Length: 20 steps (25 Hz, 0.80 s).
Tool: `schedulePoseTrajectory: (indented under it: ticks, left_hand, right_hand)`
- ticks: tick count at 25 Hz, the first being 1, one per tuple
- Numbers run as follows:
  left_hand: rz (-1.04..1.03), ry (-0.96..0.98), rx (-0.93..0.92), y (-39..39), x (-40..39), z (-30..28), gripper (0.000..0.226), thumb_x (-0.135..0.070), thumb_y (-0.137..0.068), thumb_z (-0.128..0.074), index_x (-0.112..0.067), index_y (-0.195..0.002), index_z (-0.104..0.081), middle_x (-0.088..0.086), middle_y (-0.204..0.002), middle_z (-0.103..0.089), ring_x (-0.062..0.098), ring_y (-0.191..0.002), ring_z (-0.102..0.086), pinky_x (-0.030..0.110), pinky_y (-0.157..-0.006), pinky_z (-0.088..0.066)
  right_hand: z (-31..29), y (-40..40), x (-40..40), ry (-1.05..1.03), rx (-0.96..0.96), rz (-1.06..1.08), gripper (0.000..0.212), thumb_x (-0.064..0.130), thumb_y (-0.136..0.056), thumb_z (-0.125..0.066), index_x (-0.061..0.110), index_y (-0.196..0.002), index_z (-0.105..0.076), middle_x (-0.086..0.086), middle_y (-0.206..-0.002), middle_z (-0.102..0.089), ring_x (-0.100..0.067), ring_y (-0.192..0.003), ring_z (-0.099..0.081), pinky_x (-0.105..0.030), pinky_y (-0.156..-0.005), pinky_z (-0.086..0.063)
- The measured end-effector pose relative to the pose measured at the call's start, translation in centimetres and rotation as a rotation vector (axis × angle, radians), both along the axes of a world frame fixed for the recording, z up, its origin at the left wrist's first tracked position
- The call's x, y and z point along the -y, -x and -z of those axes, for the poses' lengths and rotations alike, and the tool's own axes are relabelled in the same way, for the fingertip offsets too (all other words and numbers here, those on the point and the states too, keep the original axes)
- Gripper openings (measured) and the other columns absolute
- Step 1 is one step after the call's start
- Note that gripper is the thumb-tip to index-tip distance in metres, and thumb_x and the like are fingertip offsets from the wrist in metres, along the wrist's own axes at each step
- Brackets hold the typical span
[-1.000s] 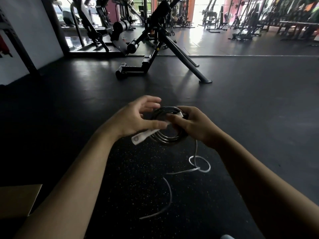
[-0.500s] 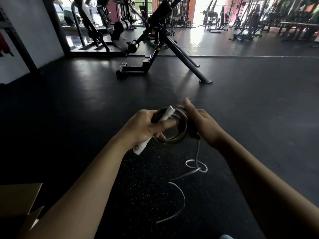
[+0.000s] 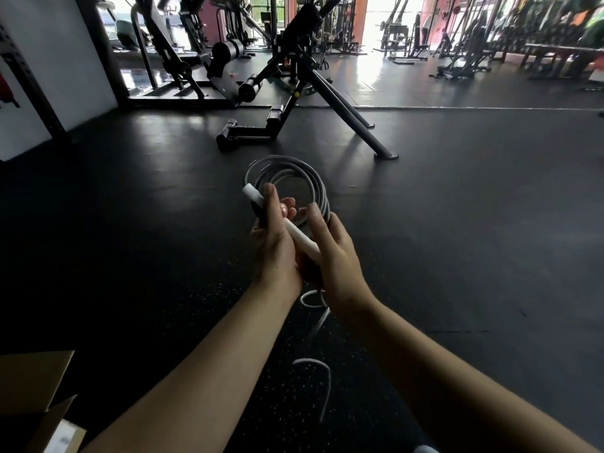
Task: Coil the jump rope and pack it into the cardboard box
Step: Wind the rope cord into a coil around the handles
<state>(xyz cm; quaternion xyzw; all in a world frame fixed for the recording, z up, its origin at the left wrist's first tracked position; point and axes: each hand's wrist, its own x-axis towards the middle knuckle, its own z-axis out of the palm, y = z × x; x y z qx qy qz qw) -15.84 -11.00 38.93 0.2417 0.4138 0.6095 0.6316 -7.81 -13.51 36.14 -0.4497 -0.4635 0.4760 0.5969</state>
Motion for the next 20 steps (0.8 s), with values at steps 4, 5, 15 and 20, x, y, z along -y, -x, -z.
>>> schedulePoseTrajectory:
  ticks: [4,5,15,20]
  left_hand:
    - [0.004,-0.048,-0.053,0.0,-0.1,0.5,0.036,-0.058,-0.095,-0.06,-0.024,-0.092,-0.07,-0.006,-0.101,-0.075,0.008,-0.094,-0.072,0.029,-0.08,-0.056]
    - [0.006,-0.076,-0.067,0.1,-0.1,0.5,0.032,-0.052,-0.095,-0.063,-0.021,-0.093,-0.07,-0.005,-0.1,-0.075,0.009,-0.095,-0.072,0.03,-0.085,-0.055]
    - [0.345,-0.743,-1.173,8.1,-2.9,-3.5,0.086,-0.056,-0.062,-0.089,-0.037,-0.138,-0.055,-0.014,-0.137,-0.064,-0.002,-0.125,-0.055,0.029,-0.105,-0.043]
    - [0.743,-0.684,-1.575,4.2,-0.7,-3.5,0.105,-0.057,-0.053,-0.093,-0.048,-0.143,-0.039,-0.017,-0.135,-0.066,0.01,-0.119,-0.063,0.04,-0.101,-0.051]
  right_hand:
    - [-0.7,0.1,-0.4,-0.036,-0.075,0.093,0.023,0.026,-0.097,-0.072,0.004,-0.101,-0.073,-0.011,-0.086,-0.075,-0.025,-0.078,-0.069,-0.038,-0.07,-0.055]
    - [-0.8,-0.2,-0.5,-0.033,-0.043,0.094,0.018,0.024,-0.097,-0.072,0.006,-0.095,-0.073,-0.01,-0.079,-0.073,-0.024,-0.071,-0.066,-0.034,-0.064,-0.052]
    - [-5.3,-6.9,-1.5,-0.085,1.077,-0.154,0.011,0.03,-0.089,-0.079,0.02,-0.086,-0.075,0.002,-0.066,-0.066,-0.003,-0.053,-0.051,-0.025,-0.057,-0.044]
    - [-5.8,-6.4,-1.2,-0.05,1.221,-0.231,0.021,0.034,-0.086,-0.08,0.038,-0.09,-0.06,0.016,-0.072,-0.063,0.005,-0.06,-0.056,-0.012,-0.057,-0.039]
